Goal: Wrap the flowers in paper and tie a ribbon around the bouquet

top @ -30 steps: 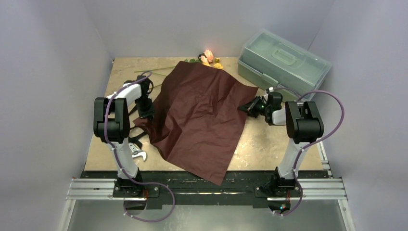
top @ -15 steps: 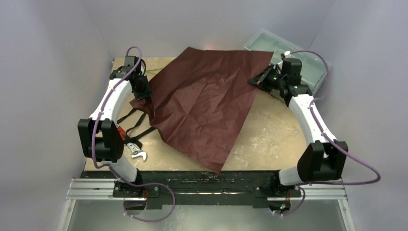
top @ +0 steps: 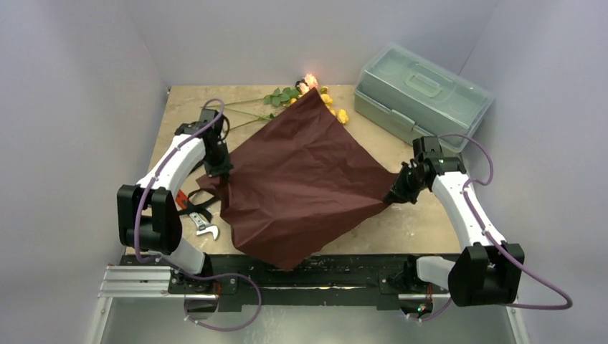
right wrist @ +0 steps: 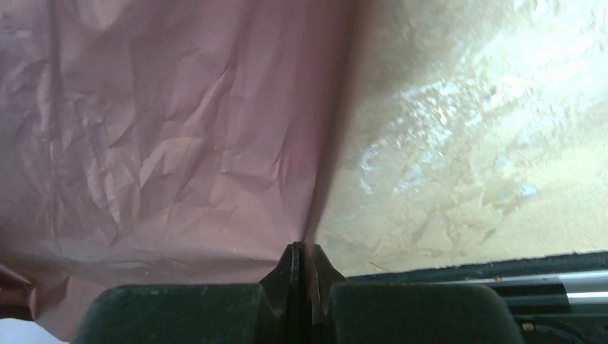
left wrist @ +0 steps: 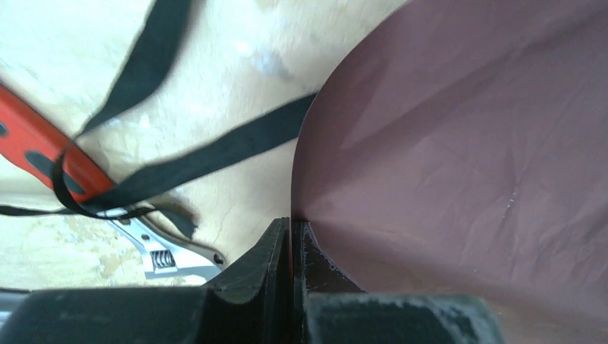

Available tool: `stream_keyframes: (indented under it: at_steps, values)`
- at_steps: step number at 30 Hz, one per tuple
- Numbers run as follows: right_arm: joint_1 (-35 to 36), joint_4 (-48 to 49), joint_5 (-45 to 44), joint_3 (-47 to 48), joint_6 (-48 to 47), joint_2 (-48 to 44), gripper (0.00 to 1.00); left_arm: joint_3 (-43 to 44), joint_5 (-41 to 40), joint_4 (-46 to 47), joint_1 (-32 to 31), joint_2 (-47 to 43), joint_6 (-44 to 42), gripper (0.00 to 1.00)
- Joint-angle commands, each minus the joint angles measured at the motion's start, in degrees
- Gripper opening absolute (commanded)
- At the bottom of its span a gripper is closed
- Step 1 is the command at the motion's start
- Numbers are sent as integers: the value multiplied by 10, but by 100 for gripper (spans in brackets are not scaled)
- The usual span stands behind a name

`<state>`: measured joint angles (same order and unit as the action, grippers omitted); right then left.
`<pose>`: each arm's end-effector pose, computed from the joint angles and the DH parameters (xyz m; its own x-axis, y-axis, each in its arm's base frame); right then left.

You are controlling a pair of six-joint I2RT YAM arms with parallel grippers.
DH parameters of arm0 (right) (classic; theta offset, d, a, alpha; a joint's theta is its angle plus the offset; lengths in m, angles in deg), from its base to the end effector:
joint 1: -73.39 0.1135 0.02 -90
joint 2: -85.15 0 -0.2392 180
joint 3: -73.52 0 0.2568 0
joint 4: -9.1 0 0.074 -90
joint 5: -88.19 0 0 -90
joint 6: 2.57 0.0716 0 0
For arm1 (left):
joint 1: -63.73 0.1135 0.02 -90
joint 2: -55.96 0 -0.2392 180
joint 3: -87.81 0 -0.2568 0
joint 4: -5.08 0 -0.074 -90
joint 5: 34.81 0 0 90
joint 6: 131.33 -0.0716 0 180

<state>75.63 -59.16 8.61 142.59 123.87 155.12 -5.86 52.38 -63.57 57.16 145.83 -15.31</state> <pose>0.2455 0.0226 0.1992 -0.8123 0.5529 -0.1858 0.4720 0.8103 0.3473 0.3186 -0.0332 0.1983 -0.8936 -0.3381 -0.2953 -0.3256 0.9410 -0.0922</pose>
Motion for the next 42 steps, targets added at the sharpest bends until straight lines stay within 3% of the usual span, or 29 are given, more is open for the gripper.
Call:
stream_keyframes:
  at_steps: [1,7,15,16,17,18,19,22,25,29,37,42]
  values:
    - [-1,0,-58,-48,-5,-25,0,-72,-46,19,-20,-22,7,0]
    - [-1,58,-62,-113,-8,-17,0,-163,-32,96,-33,-11,22,0]
    - [-1,59,-92,-99,20,7,0,-153,-51,93,-42,20,33,0]
    - [-2,56,-92,-99,22,8,7,-147,-54,89,-42,20,33,0]
    - [-2,52,-90,-99,25,7,21,-140,-56,84,-42,19,32,0]
    - [-1,48,-88,-99,30,2,43,-131,-58,77,-42,18,32,0]
    - [-2,42,-88,-98,36,-5,56,-122,-58,70,-42,15,32,4]
    - [-2,28,-93,-88,53,-24,74,-89,-61,54,-42,6,31,30]
    - [-2,9,-102,-60,54,-27,80,-41,-79,25,-42,1,36,50]
    - [-2,-7,-114,-21,44,-21,86,43,-102,-17,-42,13,37,61]
    - [-2,-29,-115,44,21,-35,96,179,-148,24,-46,78,14,59]
    - [-2,-24,-105,55,9,-45,96,241,-134,68,-48,148,90,58]
